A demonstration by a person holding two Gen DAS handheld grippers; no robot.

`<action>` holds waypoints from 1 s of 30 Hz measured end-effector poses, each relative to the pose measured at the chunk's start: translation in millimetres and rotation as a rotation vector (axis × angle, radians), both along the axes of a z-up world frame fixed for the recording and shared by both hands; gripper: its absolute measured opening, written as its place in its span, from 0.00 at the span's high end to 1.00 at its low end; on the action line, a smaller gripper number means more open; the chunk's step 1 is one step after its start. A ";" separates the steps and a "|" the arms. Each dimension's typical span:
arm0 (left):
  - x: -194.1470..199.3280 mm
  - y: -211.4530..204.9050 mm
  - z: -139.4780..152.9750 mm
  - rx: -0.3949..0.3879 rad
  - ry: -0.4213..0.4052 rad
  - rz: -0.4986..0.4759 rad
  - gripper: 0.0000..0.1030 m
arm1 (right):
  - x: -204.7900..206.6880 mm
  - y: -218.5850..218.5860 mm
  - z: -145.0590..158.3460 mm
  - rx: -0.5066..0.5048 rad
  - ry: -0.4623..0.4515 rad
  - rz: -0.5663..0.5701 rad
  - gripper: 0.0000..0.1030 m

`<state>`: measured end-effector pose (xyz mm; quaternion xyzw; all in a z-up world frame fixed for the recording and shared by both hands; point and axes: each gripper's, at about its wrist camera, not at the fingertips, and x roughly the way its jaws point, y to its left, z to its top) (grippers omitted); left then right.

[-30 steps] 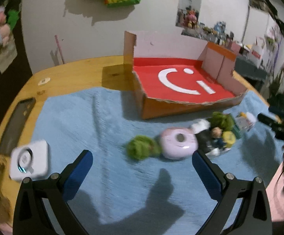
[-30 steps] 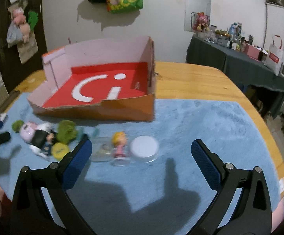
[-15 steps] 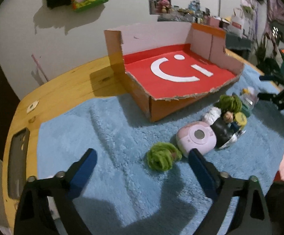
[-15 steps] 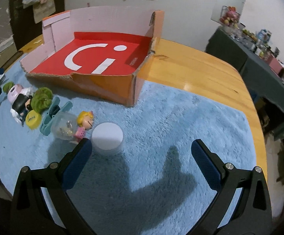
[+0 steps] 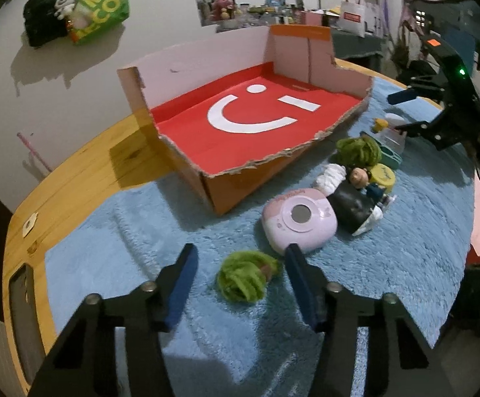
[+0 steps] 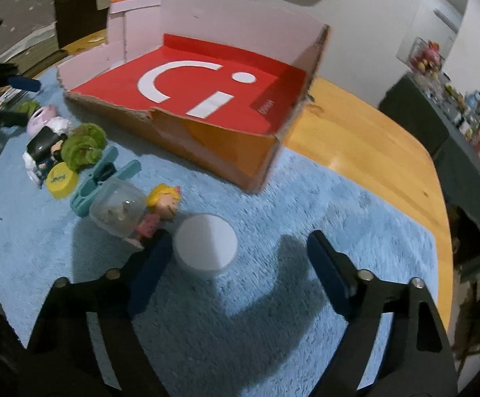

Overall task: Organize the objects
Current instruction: 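Grasp the green yarn ball with the left tool while the right tool grasps the white round container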

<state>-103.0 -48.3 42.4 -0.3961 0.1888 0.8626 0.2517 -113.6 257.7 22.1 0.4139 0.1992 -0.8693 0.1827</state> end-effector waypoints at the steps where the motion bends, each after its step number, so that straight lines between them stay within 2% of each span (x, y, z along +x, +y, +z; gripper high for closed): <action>1: -0.4 0.4 -0.7 0.002 -0.006 -0.006 0.53 | -0.3 -1.1 -0.2 -0.006 -0.003 0.010 0.30; 2: -0.1 0.6 -1.5 0.002 -0.010 -0.012 0.56 | -0.6 -2.1 -0.1 -0.014 -0.005 0.016 0.38; 4: 1.0 1.6 -4.6 0.002 -0.019 -0.025 0.62 | 0.7 -3.4 -0.2 -0.023 -0.007 0.030 0.42; 7: 5.7 2.7 -8.3 0.002 -0.005 -0.031 0.64 | 3.9 -4.0 -0.9 -0.045 -0.017 0.046 0.55; 8: 7.3 3.1 -8.7 -0.002 0.004 -0.032 0.65 | 5.1 -4.7 -1.4 -0.052 -0.018 0.049 0.62; 11: 11.8 3.0 -8.0 -0.002 0.026 -0.026 0.67 | 9.2 -7.5 -2.2 -0.044 -0.002 0.051 0.62; 18: 19.4 -4.9 6.1 0.049 0.053 0.030 0.67 | 14.6 -0.2 9.0 -0.110 0.022 -0.001 0.62; 23: 23.1 -6.5 27.8 0.126 0.078 0.096 0.67 | 20.8 0.2 29.3 -0.161 0.058 -0.031 0.62; 27: 19.4 -3.3 47.4 0.218 0.086 0.167 0.67 | 24.5 -11.3 50.5 -0.202 0.109 -0.051 0.62; 30: 16.5 5.9 58.4 0.230 0.120 0.206 0.67 | 26.2 -24.4 65.9 -0.223 0.157 -0.063 0.62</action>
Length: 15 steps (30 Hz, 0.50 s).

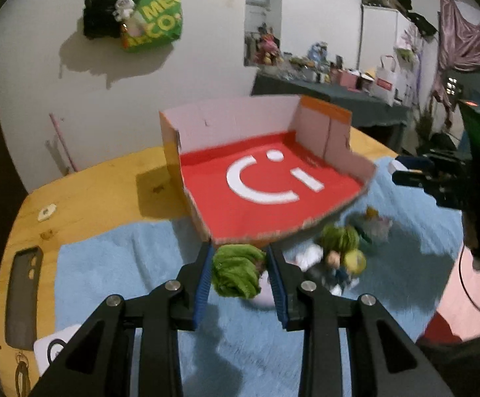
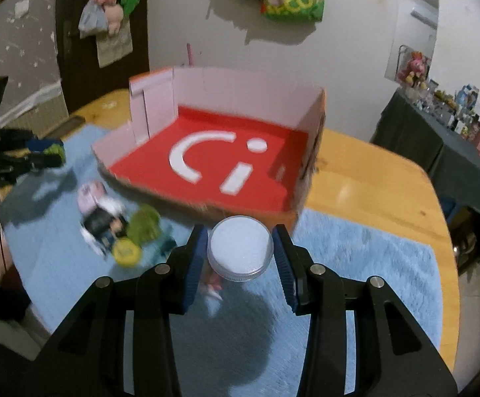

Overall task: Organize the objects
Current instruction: 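Carry both items into the red box and open both tools to release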

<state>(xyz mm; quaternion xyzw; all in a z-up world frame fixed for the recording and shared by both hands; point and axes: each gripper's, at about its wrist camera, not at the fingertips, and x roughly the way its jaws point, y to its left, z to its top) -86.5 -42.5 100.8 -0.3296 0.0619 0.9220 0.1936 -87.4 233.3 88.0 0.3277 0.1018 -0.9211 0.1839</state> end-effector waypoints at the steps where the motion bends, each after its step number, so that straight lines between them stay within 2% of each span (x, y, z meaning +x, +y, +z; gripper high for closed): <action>1: -0.6 2.3 2.8 0.005 0.007 0.005 0.67 | -0.9 -4.9 4.4 -0.003 0.015 -0.005 0.62; 7: -14.8 15.6 11.9 0.051 0.010 0.030 0.67 | -12.6 -25.0 18.7 -0.032 0.075 -0.031 0.62; 9: -20.7 17.6 12.7 0.071 0.003 0.034 0.67 | -19.5 -28.4 19.1 -0.042 0.069 -0.041 0.62; 15: -44.3 29.1 14.4 0.051 0.002 0.057 0.67 | -39.8 -29.5 15.7 -0.055 0.048 -0.064 0.62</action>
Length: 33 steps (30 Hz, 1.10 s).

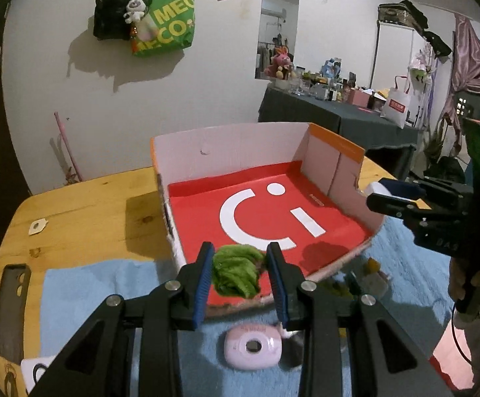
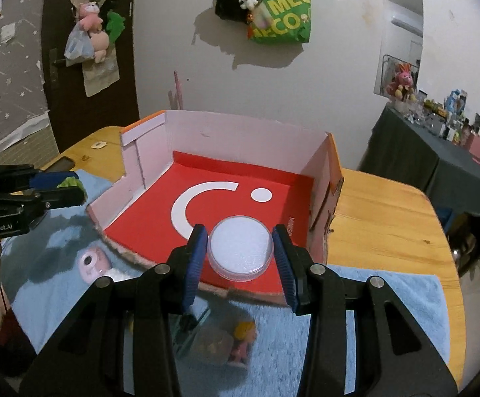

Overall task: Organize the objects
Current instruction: 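Carry both items into the red box and open both tools to release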

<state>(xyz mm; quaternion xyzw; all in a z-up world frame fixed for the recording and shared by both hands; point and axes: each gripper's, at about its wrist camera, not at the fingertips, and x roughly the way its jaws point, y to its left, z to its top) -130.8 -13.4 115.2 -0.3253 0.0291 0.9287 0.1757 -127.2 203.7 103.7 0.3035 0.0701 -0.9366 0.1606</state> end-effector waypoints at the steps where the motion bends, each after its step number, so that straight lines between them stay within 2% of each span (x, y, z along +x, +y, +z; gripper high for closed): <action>1: -4.7 2.3 0.0 -0.005 -0.003 0.004 0.67 | -6.0 -0.2 -0.7 0.000 -0.009 -0.005 0.62; 8: -55.0 22.8 -5.3 -0.034 -0.073 0.027 0.67 | -58.0 -8.0 -9.6 0.035 -0.104 -0.025 0.62; 18: -119.7 50.3 -38.2 -0.099 -0.232 0.027 0.67 | -127.9 -24.4 -39.0 0.133 -0.287 -0.037 0.62; 20: -126.0 55.0 -45.4 -0.130 -0.253 0.031 0.67 | -136.8 -24.6 -45.3 0.145 -0.323 -0.045 0.62; 27: -137.7 54.8 -67.6 -0.162 -0.317 0.059 0.67 | -151.4 -22.4 -62.8 0.190 -0.388 -0.067 0.62; 33: -138.5 50.3 -70.8 -0.150 -0.343 0.064 0.66 | -154.3 -18.5 -72.6 0.189 -0.450 -0.051 0.62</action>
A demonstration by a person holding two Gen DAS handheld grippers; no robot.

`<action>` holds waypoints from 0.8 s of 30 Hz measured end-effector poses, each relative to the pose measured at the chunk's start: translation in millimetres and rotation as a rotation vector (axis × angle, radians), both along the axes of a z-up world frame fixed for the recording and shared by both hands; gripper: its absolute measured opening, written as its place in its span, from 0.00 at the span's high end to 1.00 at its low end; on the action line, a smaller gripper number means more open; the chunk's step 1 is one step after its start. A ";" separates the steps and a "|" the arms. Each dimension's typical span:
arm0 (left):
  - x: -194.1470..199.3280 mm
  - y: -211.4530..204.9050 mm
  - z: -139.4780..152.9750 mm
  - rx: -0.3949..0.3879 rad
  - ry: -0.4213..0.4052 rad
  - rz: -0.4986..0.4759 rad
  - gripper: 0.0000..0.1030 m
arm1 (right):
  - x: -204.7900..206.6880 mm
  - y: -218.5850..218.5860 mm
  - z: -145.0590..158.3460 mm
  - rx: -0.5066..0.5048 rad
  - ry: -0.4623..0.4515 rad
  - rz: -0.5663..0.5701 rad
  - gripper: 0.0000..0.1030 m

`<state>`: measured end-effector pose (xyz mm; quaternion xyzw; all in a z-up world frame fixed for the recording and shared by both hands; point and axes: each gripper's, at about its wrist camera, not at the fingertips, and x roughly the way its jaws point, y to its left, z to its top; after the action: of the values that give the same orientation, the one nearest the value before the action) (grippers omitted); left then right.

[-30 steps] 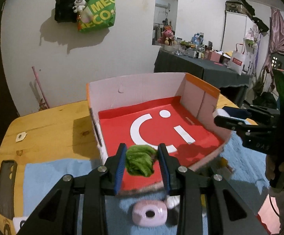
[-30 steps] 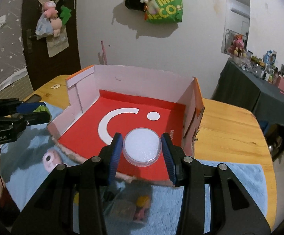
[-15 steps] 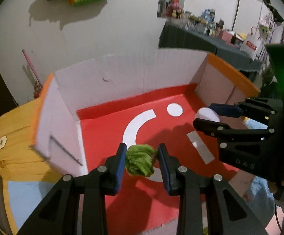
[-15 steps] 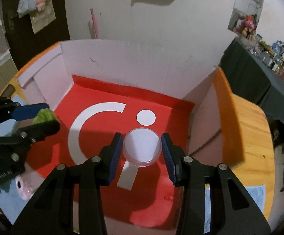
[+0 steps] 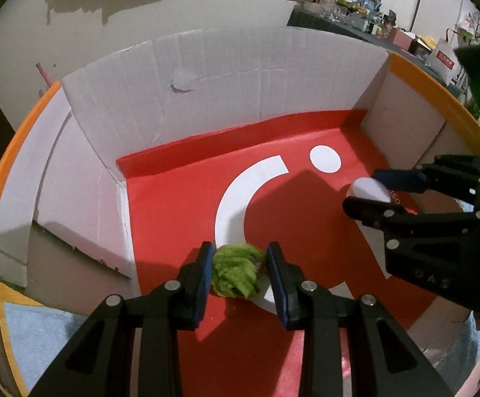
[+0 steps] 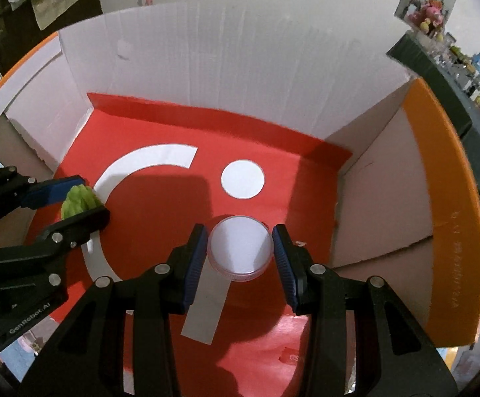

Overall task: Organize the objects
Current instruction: 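Carry both items into the red box and open both tools to release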

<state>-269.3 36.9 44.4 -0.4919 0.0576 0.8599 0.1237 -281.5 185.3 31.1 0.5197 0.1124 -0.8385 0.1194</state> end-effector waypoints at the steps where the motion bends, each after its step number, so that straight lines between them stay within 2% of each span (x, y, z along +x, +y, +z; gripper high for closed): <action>1: 0.3 -0.4 -0.2 -0.001 -0.004 -0.001 0.66 | -0.4 1.6 -2.0 -0.003 -0.012 -0.001 0.62; 24: 2.0 -8.4 -1.1 0.012 -0.023 0.005 0.67 | 21.1 31.8 -9.7 -0.018 -0.029 -0.005 0.61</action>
<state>-267.3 28.6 43.4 -0.5012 0.0500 0.8548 0.1251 -260.4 217.1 21.4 0.5311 0.1016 -0.8321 0.1236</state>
